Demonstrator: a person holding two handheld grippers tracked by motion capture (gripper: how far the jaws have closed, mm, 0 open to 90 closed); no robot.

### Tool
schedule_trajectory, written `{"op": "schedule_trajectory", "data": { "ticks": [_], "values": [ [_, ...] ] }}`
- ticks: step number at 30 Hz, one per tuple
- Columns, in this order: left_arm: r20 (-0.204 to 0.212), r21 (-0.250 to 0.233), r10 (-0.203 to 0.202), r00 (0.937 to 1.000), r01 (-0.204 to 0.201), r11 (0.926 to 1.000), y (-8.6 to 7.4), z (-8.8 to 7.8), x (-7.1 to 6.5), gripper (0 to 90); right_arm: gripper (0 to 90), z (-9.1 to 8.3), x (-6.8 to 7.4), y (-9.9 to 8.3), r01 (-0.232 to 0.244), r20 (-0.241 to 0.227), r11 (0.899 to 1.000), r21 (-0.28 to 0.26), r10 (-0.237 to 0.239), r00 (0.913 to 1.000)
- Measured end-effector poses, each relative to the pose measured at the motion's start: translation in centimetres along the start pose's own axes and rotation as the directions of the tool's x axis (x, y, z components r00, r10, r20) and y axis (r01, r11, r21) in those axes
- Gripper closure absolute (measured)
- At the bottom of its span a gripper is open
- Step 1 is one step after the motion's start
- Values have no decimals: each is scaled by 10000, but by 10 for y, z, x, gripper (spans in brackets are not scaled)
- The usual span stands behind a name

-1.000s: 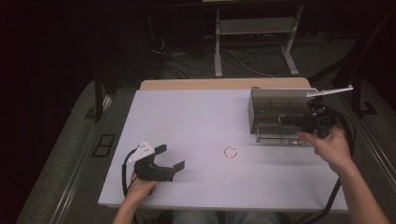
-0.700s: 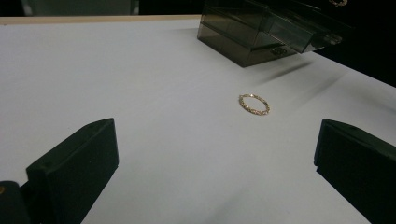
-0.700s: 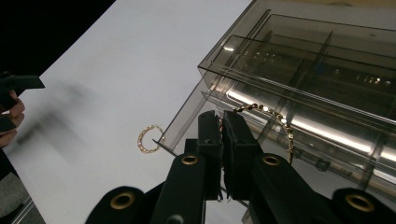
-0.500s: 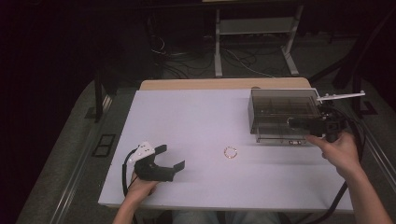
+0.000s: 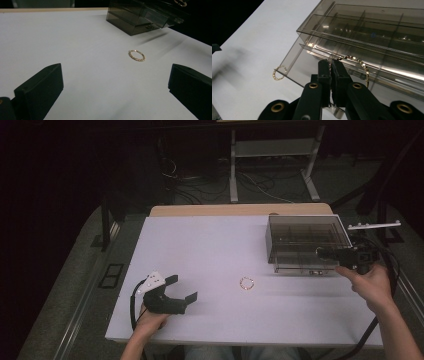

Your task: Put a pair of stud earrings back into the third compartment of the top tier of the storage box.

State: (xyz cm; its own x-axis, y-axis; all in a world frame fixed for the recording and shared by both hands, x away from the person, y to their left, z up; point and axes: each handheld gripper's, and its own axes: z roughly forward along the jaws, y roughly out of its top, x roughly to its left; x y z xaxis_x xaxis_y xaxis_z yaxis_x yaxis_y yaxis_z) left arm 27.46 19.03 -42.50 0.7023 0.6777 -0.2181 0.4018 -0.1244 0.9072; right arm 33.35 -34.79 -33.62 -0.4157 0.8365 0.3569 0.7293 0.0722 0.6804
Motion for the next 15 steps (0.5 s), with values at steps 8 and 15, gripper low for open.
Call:
{"op": "schedule_trajectory", "data": {
  "ticks": [8,15],
  "values": [
    [-34,50,32,10000,-32,10000,0,0,0,0,854,-3,-13,-6,-249,407,9997,-19,250,9989],
    [-55,33,19,10000,-19,10000,0,0,0,0,854,-3,-24,-11,-546,636,9985,-45,548,9965]
  ]
}}
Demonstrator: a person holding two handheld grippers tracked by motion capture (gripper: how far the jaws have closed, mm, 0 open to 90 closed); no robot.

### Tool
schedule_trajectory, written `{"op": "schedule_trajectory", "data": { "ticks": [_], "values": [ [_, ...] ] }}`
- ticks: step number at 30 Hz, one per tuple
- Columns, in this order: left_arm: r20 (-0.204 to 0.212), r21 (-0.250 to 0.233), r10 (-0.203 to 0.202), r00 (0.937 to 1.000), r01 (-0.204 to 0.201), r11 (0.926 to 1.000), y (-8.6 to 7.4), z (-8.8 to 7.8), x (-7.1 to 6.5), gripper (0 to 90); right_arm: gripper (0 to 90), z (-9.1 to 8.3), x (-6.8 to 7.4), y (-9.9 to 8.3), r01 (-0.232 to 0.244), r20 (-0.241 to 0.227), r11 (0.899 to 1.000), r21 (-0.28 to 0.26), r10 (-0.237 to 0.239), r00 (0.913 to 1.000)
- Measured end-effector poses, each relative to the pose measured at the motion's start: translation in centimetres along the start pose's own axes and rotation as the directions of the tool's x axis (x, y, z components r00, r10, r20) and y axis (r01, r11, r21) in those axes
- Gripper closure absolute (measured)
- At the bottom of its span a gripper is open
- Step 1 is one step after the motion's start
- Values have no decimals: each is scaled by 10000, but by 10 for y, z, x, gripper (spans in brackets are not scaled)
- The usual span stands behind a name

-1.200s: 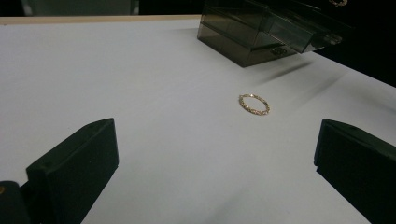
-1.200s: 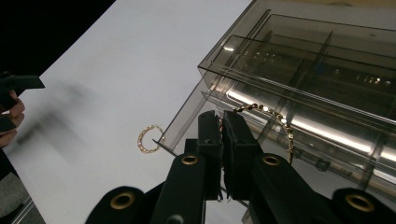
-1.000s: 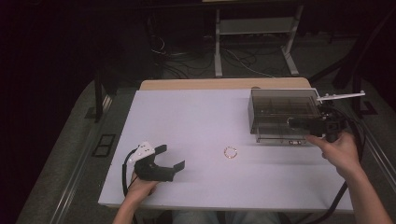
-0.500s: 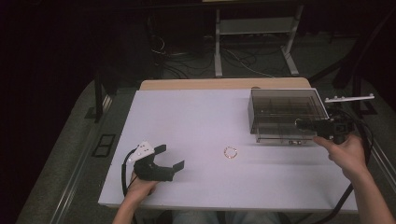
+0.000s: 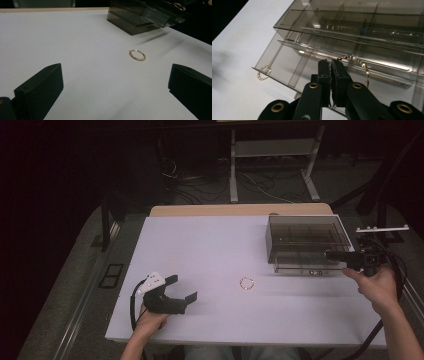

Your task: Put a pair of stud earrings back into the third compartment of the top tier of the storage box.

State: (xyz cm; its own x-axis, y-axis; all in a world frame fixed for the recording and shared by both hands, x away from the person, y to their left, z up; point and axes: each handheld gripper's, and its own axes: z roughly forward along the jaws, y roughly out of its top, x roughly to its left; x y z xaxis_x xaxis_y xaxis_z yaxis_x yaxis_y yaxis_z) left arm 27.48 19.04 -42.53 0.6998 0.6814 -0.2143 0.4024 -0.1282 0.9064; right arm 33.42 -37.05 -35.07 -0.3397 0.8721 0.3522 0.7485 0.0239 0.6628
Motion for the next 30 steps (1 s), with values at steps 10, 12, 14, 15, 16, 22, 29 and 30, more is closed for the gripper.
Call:
{"op": "schedule_trajectory", "data": {
  "ticks": [10,12,14,15,16,22,29,30],
  "values": [
    [10,16,11,10000,-11,10000,0,0,0,0,854,5,-12,-8,-294,302,9995,139,290,9991],
    [-3,17,7,10000,-7,10000,0,0,0,0,853,6,-14,-10,-322,355,9994,156,317,9989],
    [6,23,17,10000,-17,10000,0,0,0,0,854,8,-16,-11,-379,436,9991,183,371,9984],
    [8,26,21,10000,-21,10000,0,0,0,0,854,9,-17,-12,-345,502,9991,237,332,9982],
    [7,44,36,10000,-36,10000,0,0,0,0,854,10,-17,-13,-374,533,9990,249,360,9979],
    [-4,61,70,10000,-70,10000,0,1,-1,0,813,10,-19,-15,-394,691,9992,86,387,9969],
    [-50,65,79,10000,-79,9999,0,0,-1,0,704,1,-15,-12,-262,723,9991,-334,285,9970],
    [-55,65,85,9999,-84,9999,-1,0,-1,0,685,0,-12,-12,-193,695,9993,-316,215,9974]
  ]
}}
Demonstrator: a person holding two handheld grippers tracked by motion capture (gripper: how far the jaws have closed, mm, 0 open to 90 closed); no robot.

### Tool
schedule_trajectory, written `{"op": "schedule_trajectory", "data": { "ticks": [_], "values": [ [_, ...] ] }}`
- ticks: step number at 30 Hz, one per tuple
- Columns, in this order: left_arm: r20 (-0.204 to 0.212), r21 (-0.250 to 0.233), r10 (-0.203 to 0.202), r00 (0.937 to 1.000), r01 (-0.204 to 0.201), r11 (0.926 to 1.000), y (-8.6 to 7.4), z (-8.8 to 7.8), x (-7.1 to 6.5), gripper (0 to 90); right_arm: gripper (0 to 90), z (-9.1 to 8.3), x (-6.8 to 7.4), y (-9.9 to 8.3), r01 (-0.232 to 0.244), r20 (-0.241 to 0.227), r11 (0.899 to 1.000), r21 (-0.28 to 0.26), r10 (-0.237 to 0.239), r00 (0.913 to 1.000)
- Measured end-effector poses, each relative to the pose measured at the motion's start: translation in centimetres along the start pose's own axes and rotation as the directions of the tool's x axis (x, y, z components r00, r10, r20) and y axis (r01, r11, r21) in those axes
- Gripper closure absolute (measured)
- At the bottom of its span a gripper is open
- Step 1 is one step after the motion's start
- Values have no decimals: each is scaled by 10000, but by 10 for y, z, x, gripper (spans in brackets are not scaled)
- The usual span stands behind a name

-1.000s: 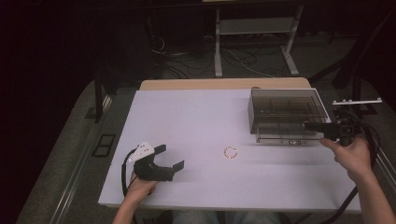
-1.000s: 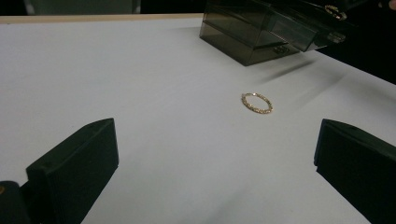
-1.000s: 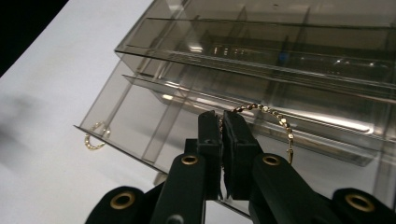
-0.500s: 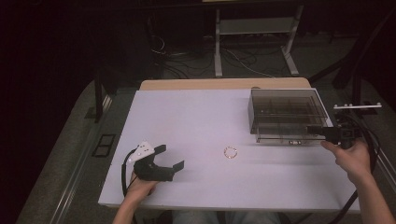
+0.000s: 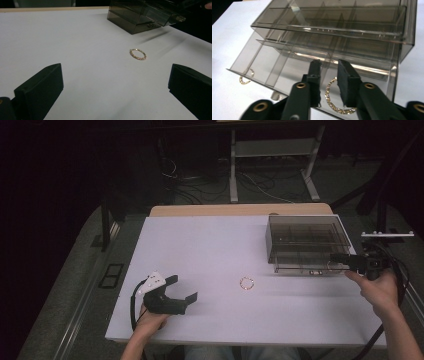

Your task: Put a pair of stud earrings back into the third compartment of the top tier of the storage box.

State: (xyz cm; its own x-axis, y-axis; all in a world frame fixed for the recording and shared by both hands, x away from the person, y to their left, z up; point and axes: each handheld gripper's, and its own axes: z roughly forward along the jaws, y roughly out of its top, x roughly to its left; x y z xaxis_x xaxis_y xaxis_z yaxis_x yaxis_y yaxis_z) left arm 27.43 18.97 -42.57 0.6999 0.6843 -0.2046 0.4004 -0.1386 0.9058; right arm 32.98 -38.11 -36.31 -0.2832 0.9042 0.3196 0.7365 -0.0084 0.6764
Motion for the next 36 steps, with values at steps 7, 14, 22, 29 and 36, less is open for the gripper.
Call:
{"op": "schedule_trajectory", "data": {
  "ticks": [7,14,22,29,36],
  "values": [
    [5,-27,4,10000,-4,10000,0,0,0,0,574,-5,26,8,847,-247,9964,-24,-848,9961],
    [-6,-35,9,10000,-9,10000,0,0,0,0,362,-7,52,15,1531,-392,9881,-176,-1537,9873],
    [-5,-32,49,10000,-49,10000,0,0,0,0,85,-6,72,18,1746,-1063,9846,41,-1732,9791],
    [-5,-10,44,10000,-44,10000,0,0,-1,0,2,-2,96,17,2635,-1451,9646,148,-2586,9550],
    [9,-14,83,10000,-83,10000,0,0,0,0,2,4,121,16,3214,-1882,9468,178,-3125,9311]
  ]
}}
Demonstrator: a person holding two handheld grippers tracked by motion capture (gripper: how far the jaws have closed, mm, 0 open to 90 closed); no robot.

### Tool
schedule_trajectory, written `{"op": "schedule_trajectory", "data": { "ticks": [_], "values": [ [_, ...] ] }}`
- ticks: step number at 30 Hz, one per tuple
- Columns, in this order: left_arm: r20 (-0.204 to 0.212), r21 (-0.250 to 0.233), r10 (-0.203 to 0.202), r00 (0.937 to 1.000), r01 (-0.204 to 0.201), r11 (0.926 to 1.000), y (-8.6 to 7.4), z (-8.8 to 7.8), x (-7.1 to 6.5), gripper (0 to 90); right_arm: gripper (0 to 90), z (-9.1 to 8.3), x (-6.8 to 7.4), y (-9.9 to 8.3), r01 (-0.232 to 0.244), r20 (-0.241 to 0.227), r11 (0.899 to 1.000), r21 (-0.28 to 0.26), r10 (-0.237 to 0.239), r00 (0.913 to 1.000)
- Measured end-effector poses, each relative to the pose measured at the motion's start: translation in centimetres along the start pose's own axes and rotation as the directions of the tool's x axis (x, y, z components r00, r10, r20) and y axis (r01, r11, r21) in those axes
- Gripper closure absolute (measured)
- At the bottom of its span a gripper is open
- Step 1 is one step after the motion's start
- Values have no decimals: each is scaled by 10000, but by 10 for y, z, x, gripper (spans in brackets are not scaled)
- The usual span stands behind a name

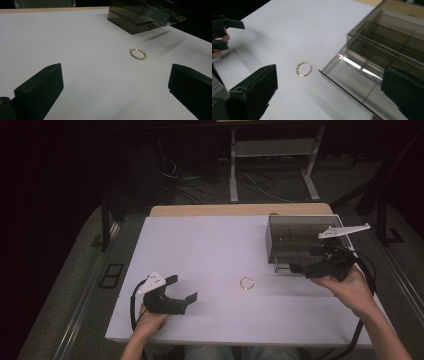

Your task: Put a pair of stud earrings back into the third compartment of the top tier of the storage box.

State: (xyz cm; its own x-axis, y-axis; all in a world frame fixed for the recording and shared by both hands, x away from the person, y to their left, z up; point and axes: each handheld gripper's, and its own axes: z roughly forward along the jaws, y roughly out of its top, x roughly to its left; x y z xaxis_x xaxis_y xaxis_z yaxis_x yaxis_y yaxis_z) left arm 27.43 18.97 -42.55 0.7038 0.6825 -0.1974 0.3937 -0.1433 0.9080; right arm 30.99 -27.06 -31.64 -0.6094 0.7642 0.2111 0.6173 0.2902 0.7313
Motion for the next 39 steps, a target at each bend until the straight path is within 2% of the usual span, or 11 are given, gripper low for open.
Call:
{"op": "schedule_trajectory", "data": {
  "ticks": [10,19,26,39],
  "values": [
    [11,-37,-31,10000,31,10000,0,0,0,0,3,12,26,11,676,-428,9977,47,-673,9968],
    [38,21,4,10000,-4,10000,0,1,-1,0,3,27,39,15,971,-799,9951,171,-954,9922],
    [38,13,7,10000,-7,10000,0,1,0,0,3,39,47,17,1054,-810,9938,359,-1022,9915],
    [43,1,22,10000,-22,10000,1,0,1,0,3,65,66,21,1361,-1106,9886,639,-1285,9855]
  ]
}}
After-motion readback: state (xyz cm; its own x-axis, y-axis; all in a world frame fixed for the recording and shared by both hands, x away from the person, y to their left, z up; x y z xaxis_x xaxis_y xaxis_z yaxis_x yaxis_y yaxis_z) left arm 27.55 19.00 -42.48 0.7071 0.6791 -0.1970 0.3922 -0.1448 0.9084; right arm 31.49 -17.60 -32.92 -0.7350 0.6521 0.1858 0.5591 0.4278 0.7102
